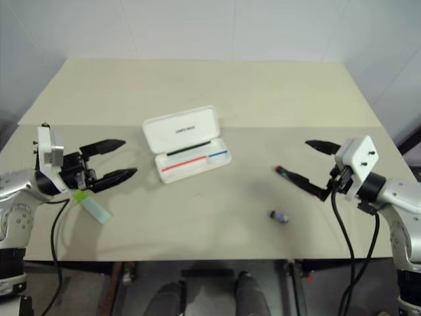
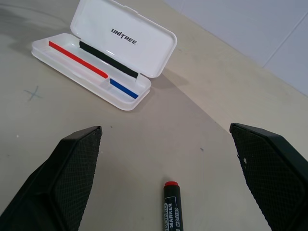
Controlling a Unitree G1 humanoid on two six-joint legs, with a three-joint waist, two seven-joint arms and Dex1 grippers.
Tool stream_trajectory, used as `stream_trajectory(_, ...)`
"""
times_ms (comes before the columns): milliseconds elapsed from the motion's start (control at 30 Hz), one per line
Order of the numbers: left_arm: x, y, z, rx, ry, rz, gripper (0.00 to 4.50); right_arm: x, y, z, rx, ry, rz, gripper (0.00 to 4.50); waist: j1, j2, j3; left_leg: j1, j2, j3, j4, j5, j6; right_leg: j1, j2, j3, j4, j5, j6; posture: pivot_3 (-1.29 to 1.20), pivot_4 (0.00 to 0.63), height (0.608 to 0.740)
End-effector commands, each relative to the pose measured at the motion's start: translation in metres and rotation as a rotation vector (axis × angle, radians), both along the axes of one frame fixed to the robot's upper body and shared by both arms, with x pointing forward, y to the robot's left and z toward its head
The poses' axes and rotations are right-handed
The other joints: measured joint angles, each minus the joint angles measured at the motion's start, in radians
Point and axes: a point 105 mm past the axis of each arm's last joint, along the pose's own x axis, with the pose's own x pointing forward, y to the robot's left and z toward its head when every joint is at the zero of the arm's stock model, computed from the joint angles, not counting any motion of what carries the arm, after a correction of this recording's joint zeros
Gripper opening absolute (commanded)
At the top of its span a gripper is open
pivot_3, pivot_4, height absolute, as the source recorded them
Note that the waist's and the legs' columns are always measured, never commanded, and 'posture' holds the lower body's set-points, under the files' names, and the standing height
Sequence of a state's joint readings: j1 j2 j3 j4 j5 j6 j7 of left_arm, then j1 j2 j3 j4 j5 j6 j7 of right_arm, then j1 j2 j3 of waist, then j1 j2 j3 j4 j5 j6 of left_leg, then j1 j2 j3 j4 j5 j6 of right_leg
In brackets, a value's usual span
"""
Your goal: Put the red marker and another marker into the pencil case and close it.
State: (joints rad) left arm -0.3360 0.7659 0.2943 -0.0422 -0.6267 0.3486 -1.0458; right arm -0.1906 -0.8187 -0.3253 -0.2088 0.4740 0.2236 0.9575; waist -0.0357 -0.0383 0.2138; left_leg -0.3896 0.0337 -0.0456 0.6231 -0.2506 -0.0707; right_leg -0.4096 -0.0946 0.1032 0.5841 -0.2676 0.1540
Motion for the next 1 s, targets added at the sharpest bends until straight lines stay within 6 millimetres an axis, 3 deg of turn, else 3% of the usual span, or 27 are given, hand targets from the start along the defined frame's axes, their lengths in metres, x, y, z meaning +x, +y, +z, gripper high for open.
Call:
stream_trajectory(33, -0.003, -0.005, 0.007, 0.02, -0.033, -0.019, 4.48, -0.006, 0.001, 0.008, -0.022, -0.019, 0.029, 4.5, 0.001, 0.0, 0.0, 0.0, 0.0, 0.0, 0.0, 0.0, 0.0, 0.0, 0.0, 0.0, 0.0, 0.0, 0.0, 0.0, 0.15, 0.74)
stream_trajectory(267, -0.003, -0.014, -0.001, 0.008, -0.016, -0.024, 4.48, -0.01, 0.001, 0.005, -0.017, -0.001, 0.023, 4.5, 0.003, 0.0, 0.0, 0.0, 0.0, 0.0, 0.001, 0.0, 0.0, 0.0, 0.0, 0.0, 0.001, 0.0, 0.0, 0.0, 0.15, 0.74)
stream_trajectory(500, -0.001, -0.022, -0.007, -0.013, -0.003, -0.023, 4.48, -0.005, 0.019, 0.003, 0.006, -0.024, 0.052, 4.5, 0.0, 0.0, 0.0, 0.0, 0.0, 0.0, 0.004, 0.0, 0.0, 0.0, 0.0, 0.0, 0.003, 0.0, 0.0, 0.0, 0.15, 0.74)
stream_trajectory(667, 0.009, -0.034, -0.018, 0.066, 0.003, -0.018, 2.94, -0.005, 0.029, 0.0, 0.022, -0.035, 0.071, 4.5, 0.002, 0.0, 0.0, 0.0, 0.0, 0.0, 0.005, 0.0, 0.0, 0.0, 0.0, 0.001, 0.002, 0.0, 0.001, 0.0, 0.15, 0.74)
stream_trajectory(1000, 0.032, -0.049, -0.036, 0.182, 0.018, 0.011, 2.94, -0.009, 0.049, 0.007, 0.064, -0.081, 0.098, 4.5, 0.005, 0.0, 0.0, 0.0, 0.0, 0.0, 0.004, 0.0, 0.0, 0.0, 0.0, 0.0, 0.002, 0.001, 0.002, 0.0, 0.15, 0.74)
